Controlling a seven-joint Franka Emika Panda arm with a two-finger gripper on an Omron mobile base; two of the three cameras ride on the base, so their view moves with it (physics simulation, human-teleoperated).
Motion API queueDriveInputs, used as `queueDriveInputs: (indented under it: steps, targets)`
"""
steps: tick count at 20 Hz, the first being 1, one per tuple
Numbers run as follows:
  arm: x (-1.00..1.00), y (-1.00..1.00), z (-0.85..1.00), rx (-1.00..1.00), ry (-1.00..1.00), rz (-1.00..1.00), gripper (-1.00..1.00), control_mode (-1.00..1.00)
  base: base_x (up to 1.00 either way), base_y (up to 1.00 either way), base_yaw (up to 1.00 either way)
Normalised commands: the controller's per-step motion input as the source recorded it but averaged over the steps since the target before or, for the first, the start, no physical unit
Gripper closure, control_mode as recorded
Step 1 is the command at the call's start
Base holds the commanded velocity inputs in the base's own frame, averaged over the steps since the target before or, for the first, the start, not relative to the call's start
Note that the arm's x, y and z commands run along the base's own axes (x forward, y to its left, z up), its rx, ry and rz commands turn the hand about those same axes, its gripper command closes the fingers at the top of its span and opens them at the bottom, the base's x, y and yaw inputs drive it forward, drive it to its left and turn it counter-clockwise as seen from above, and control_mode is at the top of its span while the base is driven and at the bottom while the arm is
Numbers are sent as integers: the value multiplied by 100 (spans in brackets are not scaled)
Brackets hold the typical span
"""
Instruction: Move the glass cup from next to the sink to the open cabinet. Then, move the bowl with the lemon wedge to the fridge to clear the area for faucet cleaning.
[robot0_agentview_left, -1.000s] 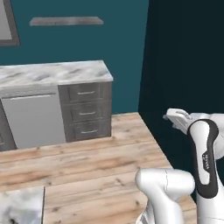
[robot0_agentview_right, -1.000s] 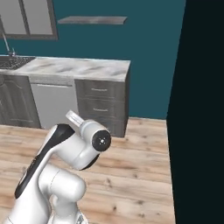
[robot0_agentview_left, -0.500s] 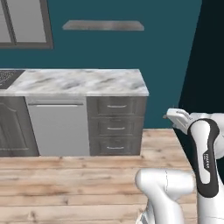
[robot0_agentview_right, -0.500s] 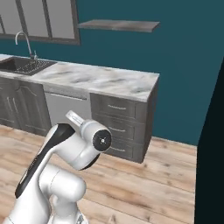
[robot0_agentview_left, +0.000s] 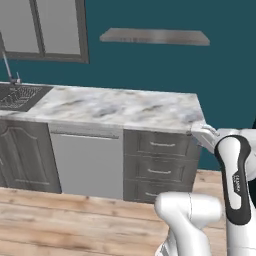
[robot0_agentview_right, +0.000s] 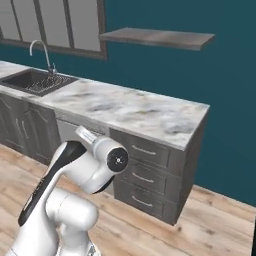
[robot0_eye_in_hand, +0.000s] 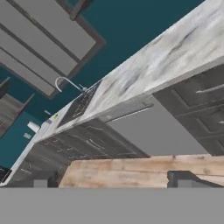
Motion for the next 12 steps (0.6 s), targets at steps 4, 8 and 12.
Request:
queueDriveInputs:
  steps: [4, 8, 12]
  targets:
    - [0, 0, 0, 0, 0, 0, -100, 100, 100, 88, 8]
    - [0, 0, 0, 0, 0, 0, -100, 100, 100, 100, -1]
    - [0, 0, 0, 0, 0, 0, -100, 100, 98, 100, -7]
